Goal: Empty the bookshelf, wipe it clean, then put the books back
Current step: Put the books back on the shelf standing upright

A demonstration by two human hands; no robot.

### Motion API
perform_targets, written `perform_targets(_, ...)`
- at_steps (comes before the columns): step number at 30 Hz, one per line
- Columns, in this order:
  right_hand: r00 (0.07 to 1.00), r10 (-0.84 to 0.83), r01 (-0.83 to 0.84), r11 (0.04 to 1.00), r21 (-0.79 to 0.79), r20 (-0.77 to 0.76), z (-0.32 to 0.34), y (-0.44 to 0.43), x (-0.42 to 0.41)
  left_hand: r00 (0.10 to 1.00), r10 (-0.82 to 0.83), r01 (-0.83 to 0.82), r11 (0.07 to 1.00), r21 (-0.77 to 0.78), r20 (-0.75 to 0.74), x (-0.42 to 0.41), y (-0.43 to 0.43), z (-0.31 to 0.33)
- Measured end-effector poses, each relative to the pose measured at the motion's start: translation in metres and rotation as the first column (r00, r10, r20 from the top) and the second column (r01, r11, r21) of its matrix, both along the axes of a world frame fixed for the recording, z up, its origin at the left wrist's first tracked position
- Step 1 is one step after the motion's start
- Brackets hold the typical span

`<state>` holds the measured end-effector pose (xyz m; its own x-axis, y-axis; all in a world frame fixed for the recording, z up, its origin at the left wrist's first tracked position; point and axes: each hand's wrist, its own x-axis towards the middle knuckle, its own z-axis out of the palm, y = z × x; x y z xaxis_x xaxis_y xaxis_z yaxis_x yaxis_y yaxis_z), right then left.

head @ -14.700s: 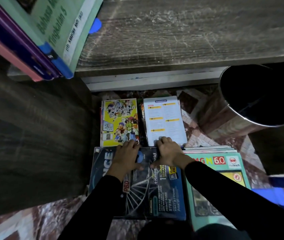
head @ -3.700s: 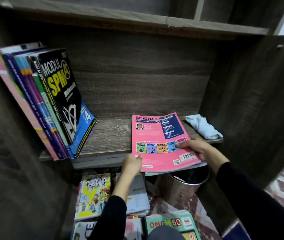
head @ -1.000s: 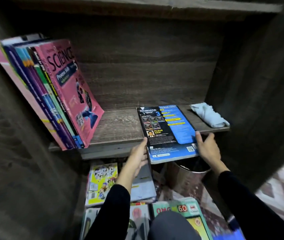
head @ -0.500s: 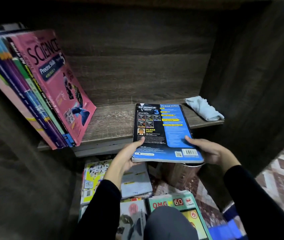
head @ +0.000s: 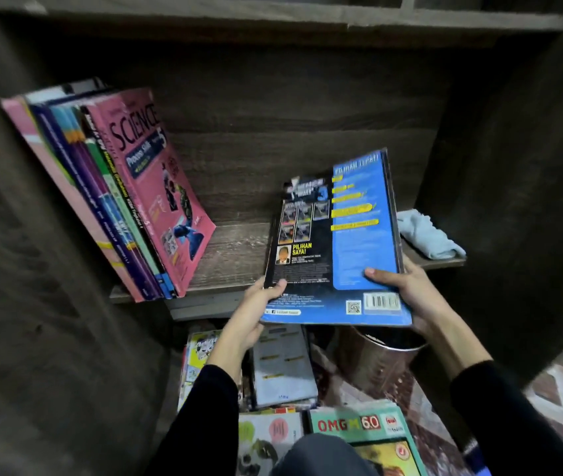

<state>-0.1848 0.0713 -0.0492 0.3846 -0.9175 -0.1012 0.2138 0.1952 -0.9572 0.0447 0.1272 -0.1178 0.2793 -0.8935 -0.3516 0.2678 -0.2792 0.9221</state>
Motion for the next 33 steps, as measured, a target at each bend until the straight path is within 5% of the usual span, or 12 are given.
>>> perform_targets(3,1.000,-0.009,0.006,0.978,-0.211,-0.011,0.034,0.010,0.018,0.953,0.170,-0.133,0.979,-0.155,0.253,0.009,0.006,0.031)
perform_targets(5,0.999,-0.032,0.017,0.925,-0.379,-0.035,0.049,0.017,0.037,0.841,0.359,-0.228,0.913,-0.337,0.405,0.017,0.013,0.066)
perform_targets(8,0.987,-0.137,0.064,0.796,-0.602,-0.077,0.056,0.032,0.078,0.693,0.550,-0.216,0.775,-0.593,0.466,0.031,0.026,0.137)
perform_targets(11,0.966,-0.254,0.140,0.670,-0.729,-0.048,0.049,0.054,0.129,0.709,0.547,-0.089,0.695,-0.713,0.445,0.037,0.038,0.210)
perform_targets(13,0.963,-0.268,0.167,0.611,-0.774,-0.004,0.039,0.069,0.159,0.686,0.522,0.002,0.695,-0.719,0.507,0.039,0.044,0.242)
perform_targets(20,0.963,-0.238,0.012,0.497,-0.867,-0.123,-0.014,0.082,0.234,0.296,0.562,0.072,0.793,-0.605,0.772,0.079,0.059,0.241)
perform_targets(26,0.938,0.000,-0.293,0.533,-0.794,-0.346,-0.019,0.071,0.272,-0.185,0.544,-0.018,0.831,-0.557,0.818,0.118,0.082,0.212)
perform_targets(33,0.814,0.192,-0.547,0.571,-0.611,-0.549,-0.021,0.037,0.282,-0.326,0.465,-0.049,0.861,-0.505,0.823,0.144,0.075,0.201)
